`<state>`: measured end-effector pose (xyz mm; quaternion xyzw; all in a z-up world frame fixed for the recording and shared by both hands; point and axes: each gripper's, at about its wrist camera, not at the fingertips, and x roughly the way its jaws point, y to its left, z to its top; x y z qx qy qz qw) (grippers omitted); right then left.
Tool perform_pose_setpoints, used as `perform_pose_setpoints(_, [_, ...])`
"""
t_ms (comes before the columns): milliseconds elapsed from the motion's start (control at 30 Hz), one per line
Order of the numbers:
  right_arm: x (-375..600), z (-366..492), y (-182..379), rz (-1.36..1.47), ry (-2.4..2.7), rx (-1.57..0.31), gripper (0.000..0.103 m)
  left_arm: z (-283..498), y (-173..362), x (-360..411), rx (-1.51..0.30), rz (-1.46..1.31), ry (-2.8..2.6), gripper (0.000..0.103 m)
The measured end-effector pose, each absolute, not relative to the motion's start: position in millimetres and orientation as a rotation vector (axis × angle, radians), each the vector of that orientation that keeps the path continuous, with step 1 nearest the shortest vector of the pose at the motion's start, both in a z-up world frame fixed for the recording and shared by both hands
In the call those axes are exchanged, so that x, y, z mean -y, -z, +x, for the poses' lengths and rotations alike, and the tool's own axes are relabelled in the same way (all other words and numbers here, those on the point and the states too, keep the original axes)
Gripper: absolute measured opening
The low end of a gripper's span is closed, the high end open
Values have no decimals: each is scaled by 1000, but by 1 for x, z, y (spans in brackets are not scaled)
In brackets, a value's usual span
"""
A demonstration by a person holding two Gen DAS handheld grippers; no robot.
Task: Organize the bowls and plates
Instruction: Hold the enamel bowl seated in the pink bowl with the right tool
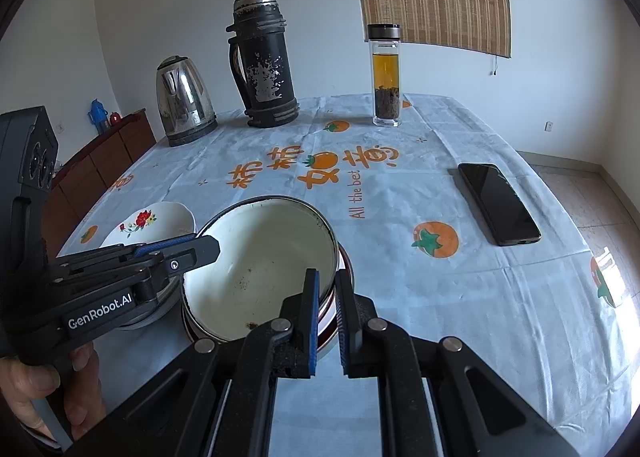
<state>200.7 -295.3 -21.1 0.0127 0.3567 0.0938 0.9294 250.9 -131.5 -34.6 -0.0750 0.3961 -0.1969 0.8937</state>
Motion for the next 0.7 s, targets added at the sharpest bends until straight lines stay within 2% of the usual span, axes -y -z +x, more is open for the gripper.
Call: perform_pose_setpoints(700, [297,206,26,34,-197,-773,11,255,39,132,-862,-162,409,12])
